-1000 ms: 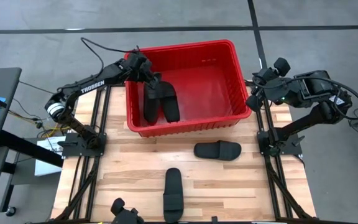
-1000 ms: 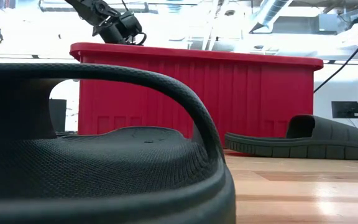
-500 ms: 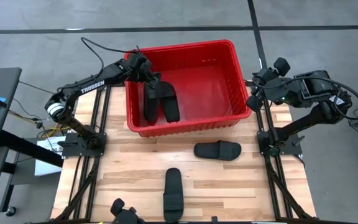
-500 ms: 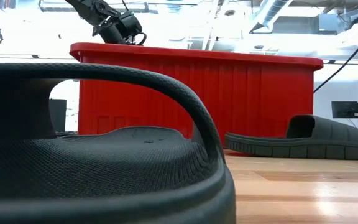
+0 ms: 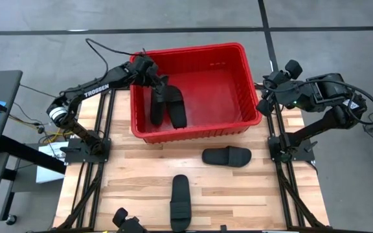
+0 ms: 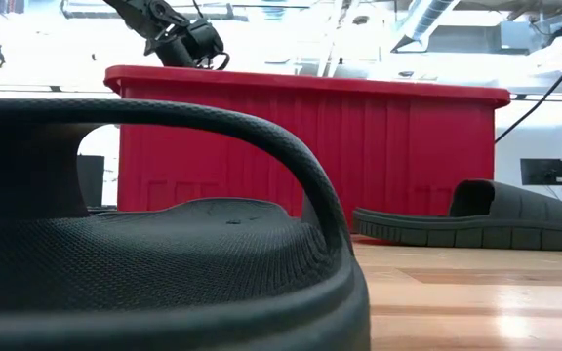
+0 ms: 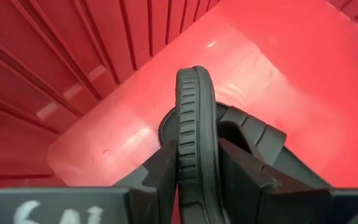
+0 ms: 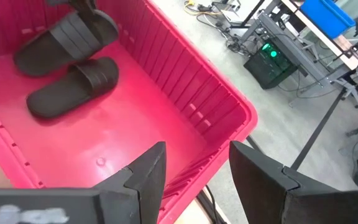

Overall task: Pick and place slides into bin
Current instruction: Put the black slide into the red organizer bin

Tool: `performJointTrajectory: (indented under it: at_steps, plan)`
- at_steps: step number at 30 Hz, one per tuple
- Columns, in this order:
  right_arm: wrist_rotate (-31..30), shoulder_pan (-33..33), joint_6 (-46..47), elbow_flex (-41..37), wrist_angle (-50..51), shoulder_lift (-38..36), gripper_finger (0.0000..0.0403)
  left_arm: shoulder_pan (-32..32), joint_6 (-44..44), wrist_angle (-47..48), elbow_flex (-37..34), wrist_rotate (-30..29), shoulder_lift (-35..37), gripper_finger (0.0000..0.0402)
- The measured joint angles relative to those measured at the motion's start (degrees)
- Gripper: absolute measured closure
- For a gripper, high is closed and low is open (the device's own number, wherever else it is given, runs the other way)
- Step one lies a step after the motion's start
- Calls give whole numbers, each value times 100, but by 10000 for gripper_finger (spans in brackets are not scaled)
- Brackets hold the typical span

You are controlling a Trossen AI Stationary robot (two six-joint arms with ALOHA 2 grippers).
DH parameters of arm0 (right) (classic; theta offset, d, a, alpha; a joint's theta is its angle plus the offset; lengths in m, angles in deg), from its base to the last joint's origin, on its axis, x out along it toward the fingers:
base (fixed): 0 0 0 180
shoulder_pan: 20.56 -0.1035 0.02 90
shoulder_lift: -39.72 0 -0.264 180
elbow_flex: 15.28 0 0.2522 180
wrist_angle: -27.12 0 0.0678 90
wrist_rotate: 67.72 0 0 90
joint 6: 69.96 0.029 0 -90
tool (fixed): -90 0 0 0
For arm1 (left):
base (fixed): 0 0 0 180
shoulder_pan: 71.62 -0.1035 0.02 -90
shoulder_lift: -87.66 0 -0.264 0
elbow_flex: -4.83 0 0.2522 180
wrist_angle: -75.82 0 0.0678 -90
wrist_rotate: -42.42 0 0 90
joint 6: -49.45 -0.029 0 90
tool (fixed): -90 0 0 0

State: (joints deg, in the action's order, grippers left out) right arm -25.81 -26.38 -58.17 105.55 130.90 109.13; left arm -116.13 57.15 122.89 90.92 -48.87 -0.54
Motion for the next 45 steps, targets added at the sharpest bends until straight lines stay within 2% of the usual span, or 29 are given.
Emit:
performJointTrajectory:
  at_steps: [8,19,25,31,35,41,45]
  plan:
    - [0,0,-31,0,0,0,234,0,-154,263,18,-59,0,301]
    - [0,0,-37,0,0,0,234,-10,-262,710,214,-527,-16,300]
    - [0,0,-41,0,0,0,234,-31,-294,703,214,-1001,-9,265]
    - [-1,0,-39,0,-1,0,234,-13,-518,611,216,-965,-7,211]
    - [-2,0,-39,0,0,0,234,-13,-765,451,221,-958,-7,193]
    - [-2,0,-28,0,0,0,234,-11,-1066,226,369,-846,85,197]
    - [-2,-1,98,0,-4,0,234,-11,-1473,-205,560,-319,395,207]
